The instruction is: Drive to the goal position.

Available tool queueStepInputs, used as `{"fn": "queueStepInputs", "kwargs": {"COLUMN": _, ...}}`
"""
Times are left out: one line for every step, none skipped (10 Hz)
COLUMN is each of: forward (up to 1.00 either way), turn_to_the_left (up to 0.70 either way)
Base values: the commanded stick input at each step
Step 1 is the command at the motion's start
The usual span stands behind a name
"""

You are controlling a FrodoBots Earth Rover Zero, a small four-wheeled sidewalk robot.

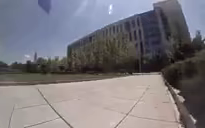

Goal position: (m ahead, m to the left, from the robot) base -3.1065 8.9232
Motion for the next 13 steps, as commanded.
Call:
{"fn": "queueStepInputs", "kwargs": {"forward": 0.50, "turn_to_the_left": 0.50}}
{"fn": "queueStepInputs", "kwargs": {"forward": 0.50, "turn_to_the_left": 0.50}}
{"fn": "queueStepInputs", "kwargs": {"forward": 0.50, "turn_to_the_left": 0.50}}
{"fn": "queueStepInputs", "kwargs": {"forward": 0.50, "turn_to_the_left": 0.50}}
{"fn": "queueStepInputs", "kwargs": {"forward": 0.50, "turn_to_the_left": 0.50}}
{"fn": "queueStepInputs", "kwargs": {"forward": 0.50, "turn_to_the_left": 0.50}}
{"fn": "queueStepInputs", "kwargs": {"forward": 0.50, "turn_to_the_left": 0.50}}
{"fn": "queueStepInputs", "kwargs": {"forward": 0.50, "turn_to_the_left": 0.50}}
{"fn": "queueStepInputs", "kwargs": {"forward": 0.50, "turn_to_the_left": 0.50}}
{"fn": "queueStepInputs", "kwargs": {"forward": 0.50, "turn_to_the_left": 0.50}}
{"fn": "queueStepInputs", "kwargs": {"forward": 0.50, "turn_to_the_left": 0.50}}
{"fn": "queueStepInputs", "kwargs": {"forward": 0.50, "turn_to_the_left": 0.50}}
{"fn": "queueStepInputs", "kwargs": {"forward": 0.50, "turn_to_the_left": 0.50}}
